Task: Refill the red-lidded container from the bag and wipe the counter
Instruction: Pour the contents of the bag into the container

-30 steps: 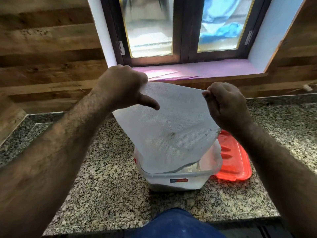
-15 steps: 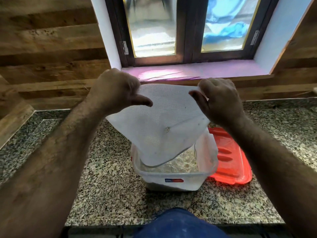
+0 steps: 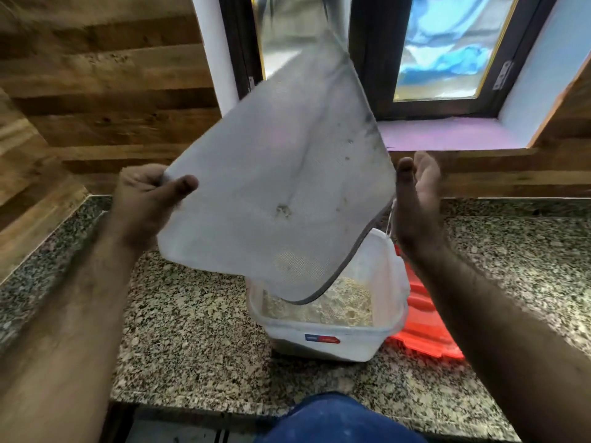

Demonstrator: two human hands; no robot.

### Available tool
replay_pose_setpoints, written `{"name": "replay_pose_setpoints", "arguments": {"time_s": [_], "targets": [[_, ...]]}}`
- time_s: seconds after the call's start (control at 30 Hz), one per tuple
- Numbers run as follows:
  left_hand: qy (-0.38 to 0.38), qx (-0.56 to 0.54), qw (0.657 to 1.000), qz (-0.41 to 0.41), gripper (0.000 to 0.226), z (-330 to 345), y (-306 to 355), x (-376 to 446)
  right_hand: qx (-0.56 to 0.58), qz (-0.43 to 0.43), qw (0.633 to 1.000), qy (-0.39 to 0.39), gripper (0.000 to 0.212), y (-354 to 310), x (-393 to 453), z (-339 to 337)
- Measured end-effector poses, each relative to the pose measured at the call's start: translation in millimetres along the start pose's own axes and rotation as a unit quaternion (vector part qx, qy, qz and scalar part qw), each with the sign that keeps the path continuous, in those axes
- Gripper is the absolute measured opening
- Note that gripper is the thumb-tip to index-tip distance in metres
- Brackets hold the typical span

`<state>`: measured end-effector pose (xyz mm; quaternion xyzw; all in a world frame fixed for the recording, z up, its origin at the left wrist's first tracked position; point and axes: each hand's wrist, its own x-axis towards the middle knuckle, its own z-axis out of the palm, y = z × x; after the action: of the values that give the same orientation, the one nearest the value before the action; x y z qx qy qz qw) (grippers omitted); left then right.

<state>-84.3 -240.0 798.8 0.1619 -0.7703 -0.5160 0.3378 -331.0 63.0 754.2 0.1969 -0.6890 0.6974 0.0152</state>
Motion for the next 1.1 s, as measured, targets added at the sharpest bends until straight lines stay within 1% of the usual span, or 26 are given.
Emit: {"name": "replay_pose_setpoints", "arguments": {"time_s": [0.03,0.07,0.1,0.13,0.17,0.2,0.23,0.27,0.33,0.4,0.47,0.53,0.57,0.6,0.63,0.7,0.8,0.83,0.93,1.0,1.1], "targets": [[0.009,-0.037,0.999,-0.023,0.094,-0.6,-6.8,-5.4,0.052,0.049,0.997,-0.019,0.109,5.7,0.4,2.9],[0.011,-0.078,0.996,-0.045,0.099,0.8,-14.3,-11.0,0.094,0.083,0.991,-0.049,0.103,9.5,-0.4,6.5],[0.008,-0.128,0.989,-0.072,0.093,0.9,-26.8,-16.1,0.13,0.111,0.981,-0.088,0.097,13.0,-2.2,10.4],[0.006,-0.169,0.98,-0.103,0.078,2.2,-39.1,-20.4,0.163,0.136,0.969,-0.125,0.096,15.1,-6.4,14.8],[0.007,-0.184,0.974,-0.134,0.066,1.6,-55.4,-28.4,0.187,0.154,0.958,-0.154,0.099,17.5,-11.4,19.3],[0.005,-0.19,0.968,-0.163,0.065,1.6,-68.6,-36.3,0.202,0.164,0.949,-0.178,0.102,17.7,-18.6,24.2],[0.004,-0.201,0.961,-0.189,0.073,1.0,-82.3,-43.8,0.21,0.168,0.942,-0.202,0.105,18.4,-25.0,28.8],[-0.006,-0.223,0.954,-0.201,0.081,-0.2,-93.1,-51.6,0.211,0.169,0.937,-0.221,0.107,18.4,-30.9,33.0],[-0.021,-0.252,0.942,-0.221,0.086,7.6,-104.2,-61.1,0.195,0.16,0.936,-0.245,0.104,17.5,-40.0,40.7],[-0.018,-0.266,0.933,-0.24,0.09,15.1,-111.3,-63.9,0.165,0.15,0.935,-0.275,0.088,14.1,-44.9,50.4],[0.002,-0.296,0.915,-0.273,0.087,14.2,-121.9,-64.5,0.134,0.161,0.928,-0.309,0.074,11.5,-46.5,62.4],[0.045,-0.329,0.884,-0.329,0.077,4.6,-140.5,-66.3,0.098,0.18,0.919,-0.336,0.066,10.4,-48.4,76.4],[0.052,-0.343,0.866,-0.36,0.075,1.9,-148.6,-66.9,0.087,0.189,0.915,-0.347,0.061,9.0,-50.2,84.1],[0.052,-0.346,0.862,-0.366,0.075,-3.0,-154.0,-68.7,0.082,0.198,0.909,-0.358,0.057,8.5,-52.5,92.5],[0.051,-0.351,0.86,-0.366,0.074,-6.9,-157.7,-70.2,0.079,0.207,0.905,-0.364,0.056,7.4,-55.1,101.2],[0.069,-0.344,0.868,-0.351,0.074,-24.8,-168.4,-71.6,0.077,0.217,0.9,-0.369,0.057,3.9,-59.2,121.4],[0.077,-0.31,0.896,-0.309,0.081,-54.6,-185.0,-74.9,0.085,0.224,0.908,-0.344,0.05,-4.3,-63.5,164.9],[0.083,-0.303,0.899,-0.306,0.08,-64.3,-190.1,-76.2,0.094,0.229,0.911,-0.33,0.047,-6.8,-65.7,181.2],[0.124,-0.288,0.896,-0.315,0.063,-90.1,-196.7,-81.4,0.116,0.237,0.92,-0.288,0.045,-10.4,-75.8,229.8],[0.136,-0.275,0.894,-0.328,0.055,-109.0,-209.8,-89.0,0.102,0.242,0.925,-0.274,0.044,-6.6,-88.8,259.5],[0.153,-0.243,0.886,-0.364,0.039,-133.7,-231.4,-104.4,0.067,0.268,0.931,-0.238,0.037,22.0,-117.1,300.2]]}}
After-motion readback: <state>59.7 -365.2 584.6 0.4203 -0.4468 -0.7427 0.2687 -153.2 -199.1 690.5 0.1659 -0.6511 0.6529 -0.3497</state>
